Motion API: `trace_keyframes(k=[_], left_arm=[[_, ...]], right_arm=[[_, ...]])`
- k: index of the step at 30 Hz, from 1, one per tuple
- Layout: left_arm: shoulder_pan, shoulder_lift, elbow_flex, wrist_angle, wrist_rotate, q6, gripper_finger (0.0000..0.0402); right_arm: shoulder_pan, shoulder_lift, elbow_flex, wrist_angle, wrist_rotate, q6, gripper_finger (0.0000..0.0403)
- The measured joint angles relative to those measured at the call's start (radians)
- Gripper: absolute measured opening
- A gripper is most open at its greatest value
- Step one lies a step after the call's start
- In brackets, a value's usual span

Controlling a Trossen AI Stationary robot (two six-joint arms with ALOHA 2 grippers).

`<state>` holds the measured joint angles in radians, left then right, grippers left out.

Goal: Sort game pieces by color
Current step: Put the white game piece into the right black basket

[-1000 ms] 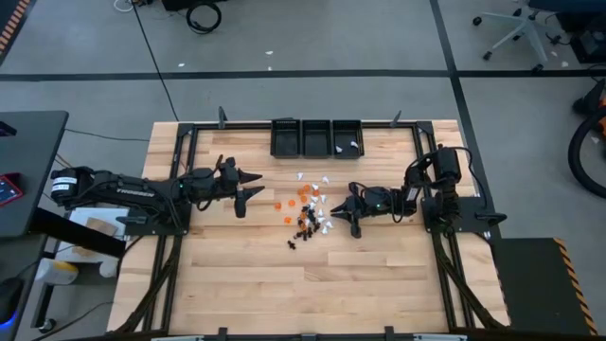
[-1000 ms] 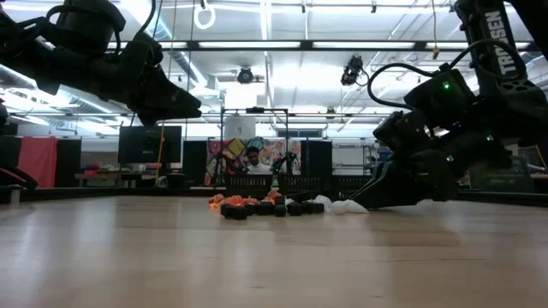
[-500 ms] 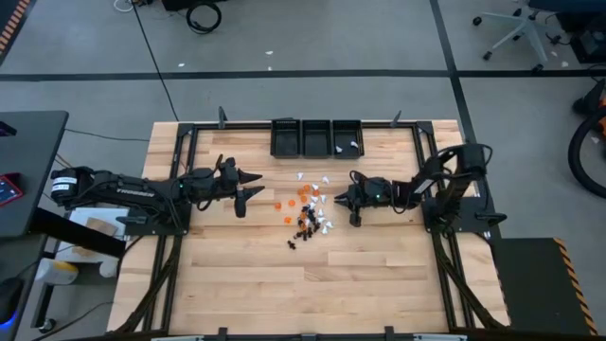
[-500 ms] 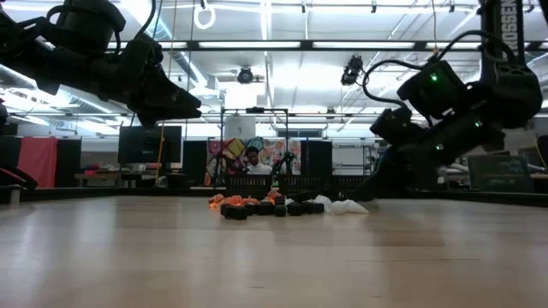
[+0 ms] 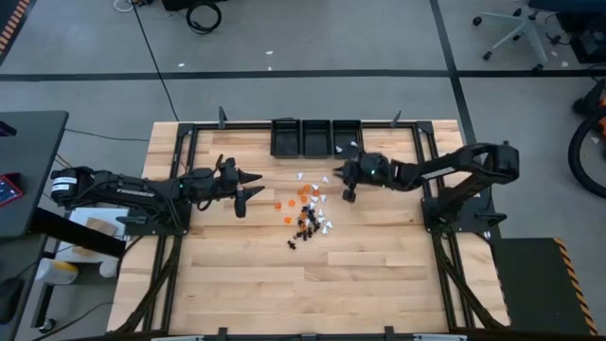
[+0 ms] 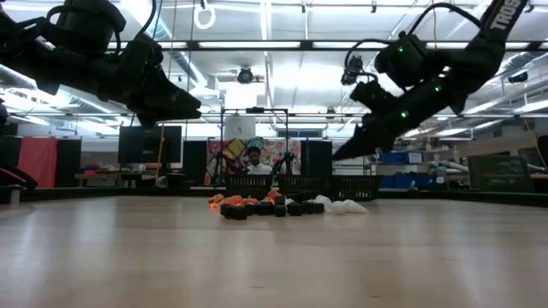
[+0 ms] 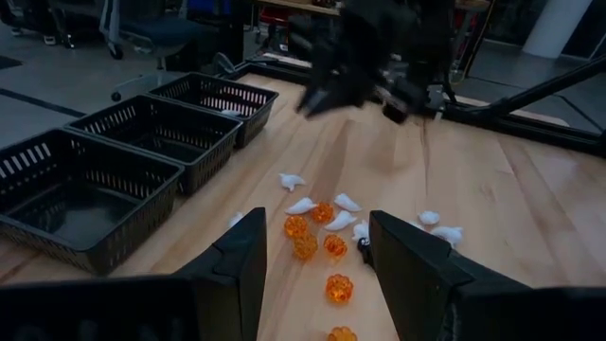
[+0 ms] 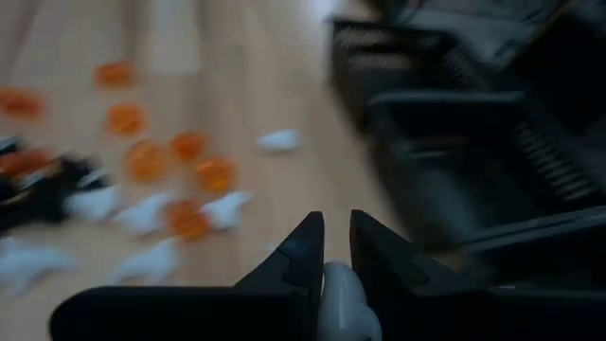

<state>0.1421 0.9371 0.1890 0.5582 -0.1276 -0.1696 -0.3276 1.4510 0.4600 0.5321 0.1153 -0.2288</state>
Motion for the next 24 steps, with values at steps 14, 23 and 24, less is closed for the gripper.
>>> trace_keyframes(k=[14, 23, 24], left_arm=[[0.000, 0.000, 0.000, 0.005, 0.000, 0.000, 0.0167], [0.000, 0.000, 0.000, -0.001, 0.000, -0.003, 0.0167], [0.000, 0.000, 0.000, -0.001, 0.000, -0.003, 0.0167]], right_arm=[[-0.296, 0.080, 0.024, 0.214, -0.072, 0.015, 0.0066], [-0.359, 0.154, 0.088, 0.162, -0.192, 0.055, 0.0144], [-0.359, 0.136, 0.092, 0.134, -0.192, 0.054, 0.0154]])
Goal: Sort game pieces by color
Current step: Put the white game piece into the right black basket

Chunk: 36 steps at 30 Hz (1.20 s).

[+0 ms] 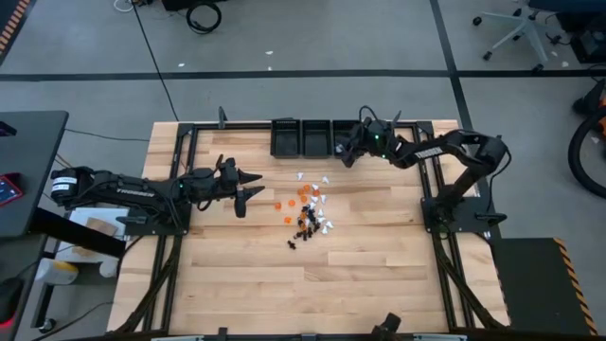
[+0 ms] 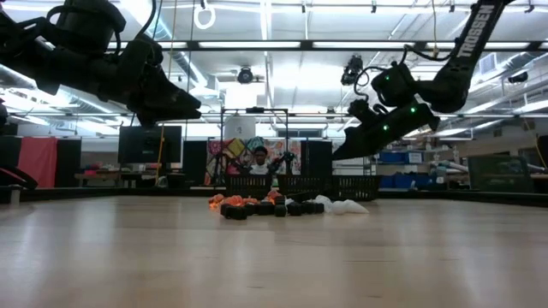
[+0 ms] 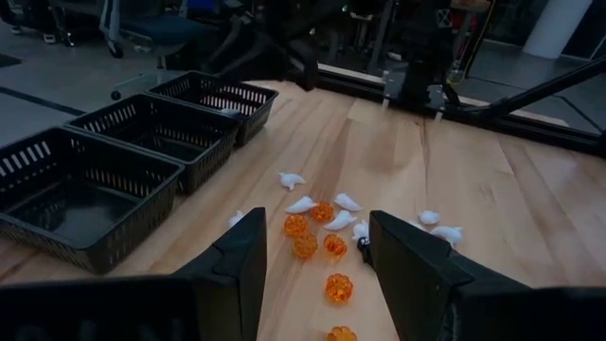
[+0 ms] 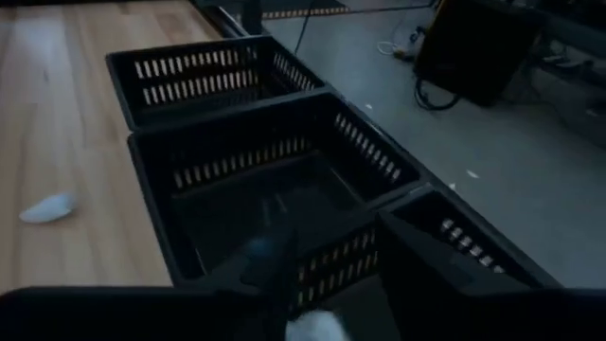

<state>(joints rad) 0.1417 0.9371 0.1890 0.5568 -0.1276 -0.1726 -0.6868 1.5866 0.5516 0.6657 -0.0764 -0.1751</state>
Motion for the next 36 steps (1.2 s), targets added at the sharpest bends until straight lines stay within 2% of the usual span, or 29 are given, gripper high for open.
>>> trace_keyframes(k=[3, 9, 13, 18, 21, 26, 31, 36], left_arm=[[-0.008, 0.000, 0.000, -0.016, 0.000, 0.007, 0.0167], [-0.043, 0.000, 0.000, -0.023, 0.000, 0.026, 0.0167], [-0.058, 0.000, 0.000, -0.017, 0.000, 0.031, 0.0167], [-0.057, 0.000, 0.000, 0.008, 0.000, 0.030, 0.0167], [-0.057, 0.000, 0.000, 0.008, 0.000, 0.030, 0.0167], [-0.057, 0.000, 0.000, 0.009, 0.000, 0.034, 0.0167], [-0.057, 0.000, 0.000, 0.009, 0.000, 0.030, 0.0167], [-0.057, 0.000, 0.000, 0.008, 0.000, 0.031, 0.0167]], right_arm=[[0.037, -0.069, 0.007, -0.045, 0.000, 0.000, 0.0172], [0.245, -0.158, -0.025, -0.069, 0.012, 0.053, 0.0173], [0.383, -0.120, -0.061, -0.050, 0.127, 0.135, 0.0172], [0.510, -0.008, -0.102, 0.083, 0.274, 0.185, 0.0176], [0.533, 0.072, -0.118, 0.163, 0.325, 0.211, 0.0186], [0.524, 0.228, -0.122, 0.326, 0.328, 0.225, 0.0220], [0.520, 0.363, -0.121, 0.542, 0.346, 0.126, 0.0245], [0.496, 0.461, -0.121, 0.687, 0.352, 0.062, 0.0245]])
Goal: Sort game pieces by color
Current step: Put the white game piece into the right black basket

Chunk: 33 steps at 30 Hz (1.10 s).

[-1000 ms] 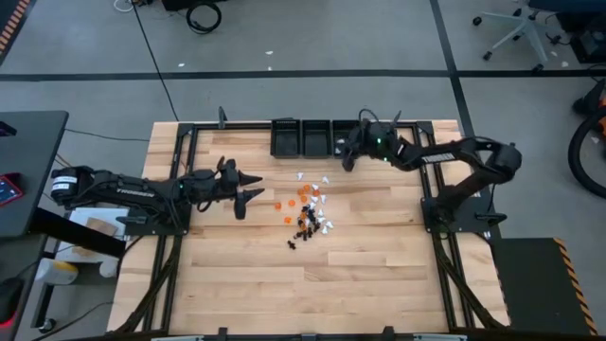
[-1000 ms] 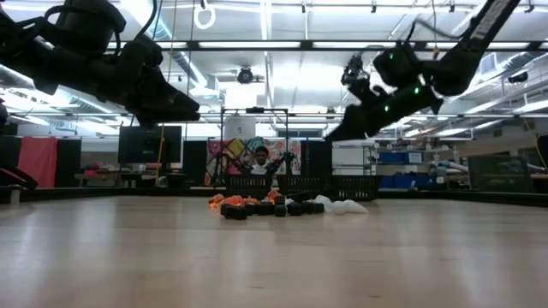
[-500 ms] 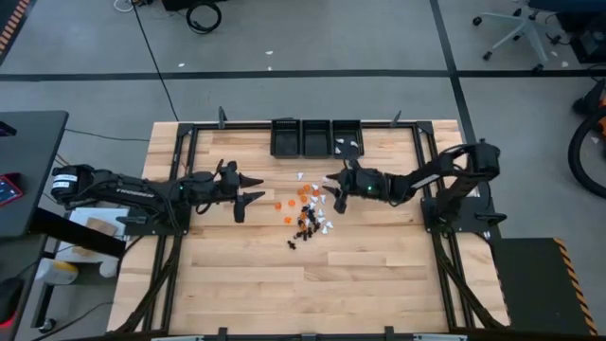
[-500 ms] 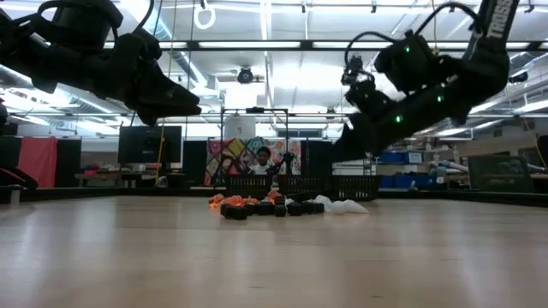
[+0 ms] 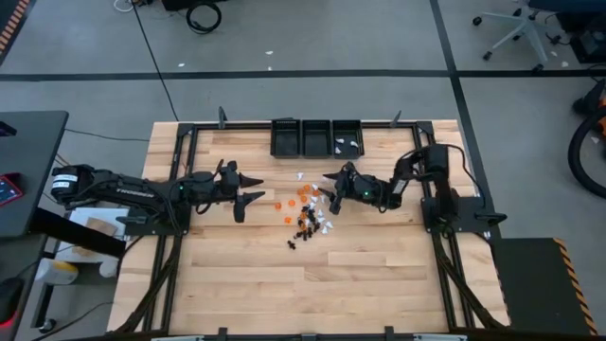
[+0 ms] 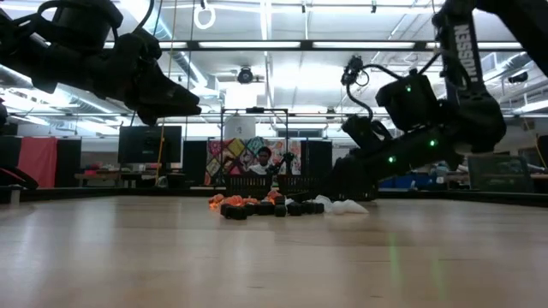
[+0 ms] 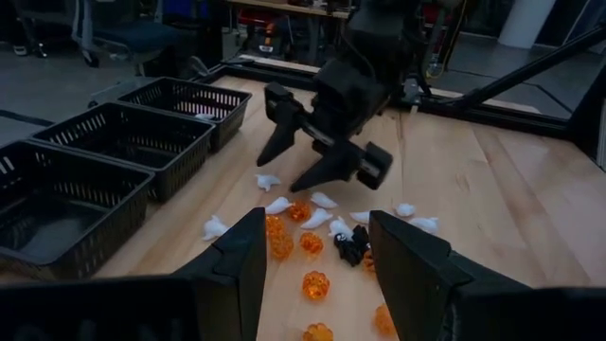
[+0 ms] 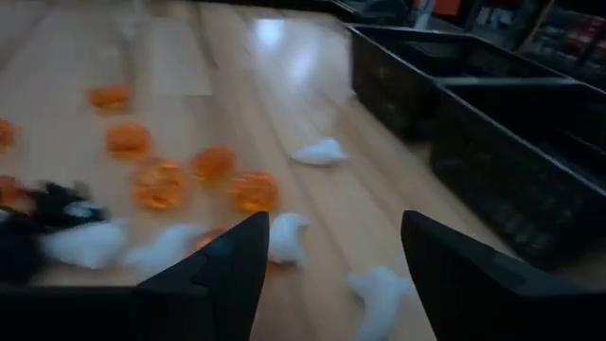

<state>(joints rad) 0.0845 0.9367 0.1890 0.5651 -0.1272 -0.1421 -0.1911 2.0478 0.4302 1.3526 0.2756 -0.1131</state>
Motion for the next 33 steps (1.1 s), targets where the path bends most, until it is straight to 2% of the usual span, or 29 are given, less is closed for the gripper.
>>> trace_keyframes(k=[11, 25, 33], left_arm=[[0.000, 0.000, 0.000, -0.001, 0.000, 0.005, 0.0167], [0.000, 0.000, 0.000, 0.000, 0.000, 0.006, 0.0167], [0.000, 0.000, 0.000, -0.001, 0.000, 0.007, 0.0167]], right_arm=[[-0.112, 0.029, 0.000, 0.032, -0.118, 0.042, 0.0229], [-0.117, 0.025, 0.036, -0.117, -0.169, 0.127, 0.0198], [-0.111, 0.025, 0.024, -0.124, -0.174, 0.127, 0.0147]])
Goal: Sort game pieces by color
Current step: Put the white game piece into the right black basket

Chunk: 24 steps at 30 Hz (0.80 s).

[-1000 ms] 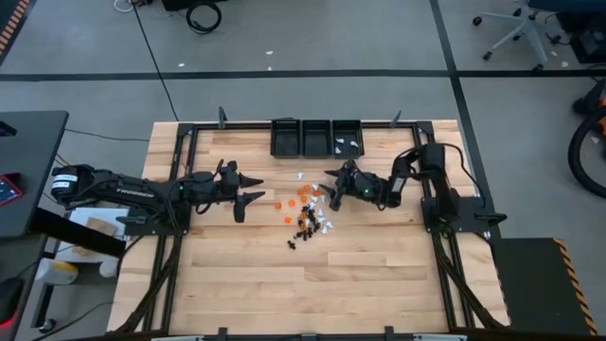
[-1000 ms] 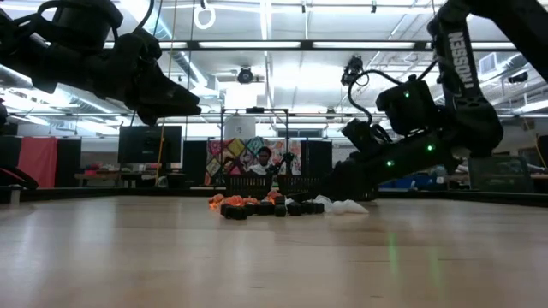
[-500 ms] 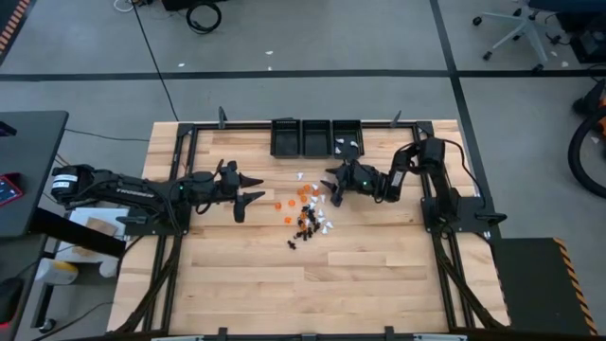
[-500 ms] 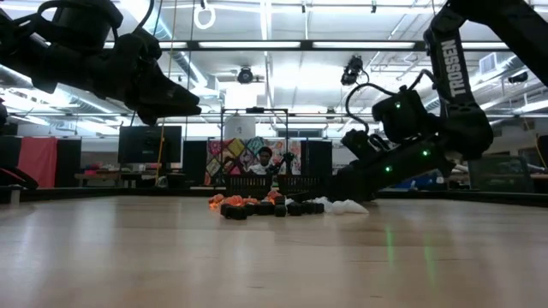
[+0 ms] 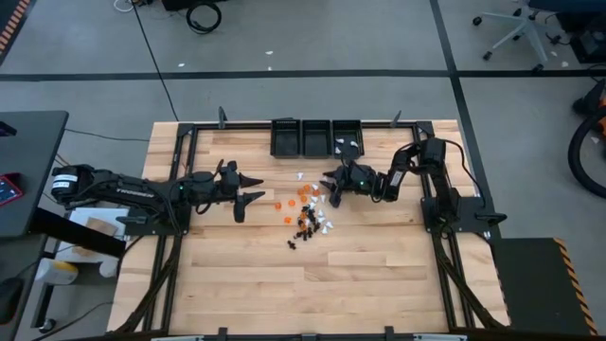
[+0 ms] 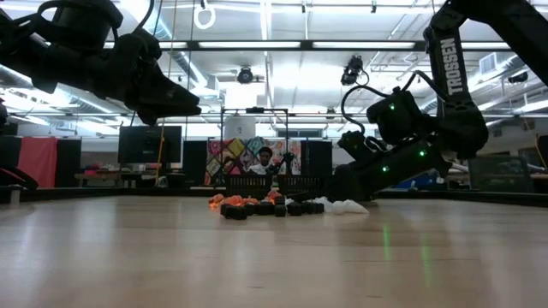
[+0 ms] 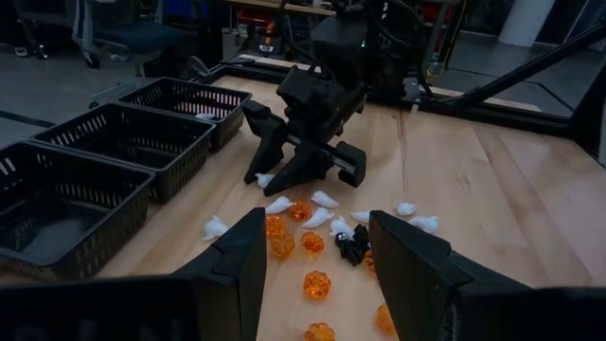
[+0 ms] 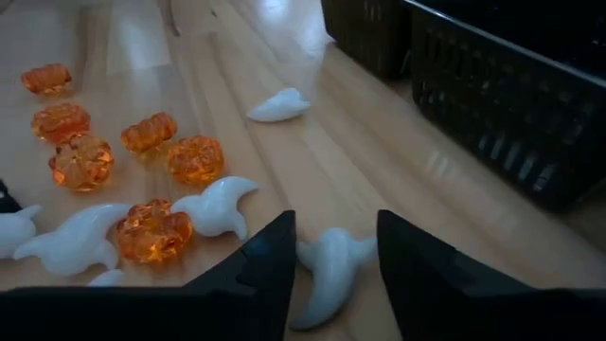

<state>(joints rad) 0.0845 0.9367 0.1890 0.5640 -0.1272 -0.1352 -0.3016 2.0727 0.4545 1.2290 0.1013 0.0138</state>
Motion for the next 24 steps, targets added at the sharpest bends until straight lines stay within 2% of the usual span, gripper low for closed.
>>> trace_keyframes(k=[10, 15, 20, 24], left_arm=[[0.000, 0.000, 0.000, -0.008, 0.000, 0.000, 0.0167], [0.000, 0.000, 0.000, -0.012, 0.000, 0.000, 0.0167], [0.000, 0.000, 0.000, -0.011, 0.000, 0.000, 0.0167], [0.000, 0.000, 0.000, -0.011, 0.000, 0.003, 0.0167]], right_arm=[[0.013, -0.010, -0.002, -0.015, -0.020, -0.040, 0.0072], [0.025, -0.069, -0.004, -0.095, -0.012, -0.048, 0.0069], [0.031, -0.180, -0.008, -0.245, 0.006, -0.059, 0.0071], [0.034, -0.315, -0.006, -0.360, 0.110, -0.083, 0.0071]])
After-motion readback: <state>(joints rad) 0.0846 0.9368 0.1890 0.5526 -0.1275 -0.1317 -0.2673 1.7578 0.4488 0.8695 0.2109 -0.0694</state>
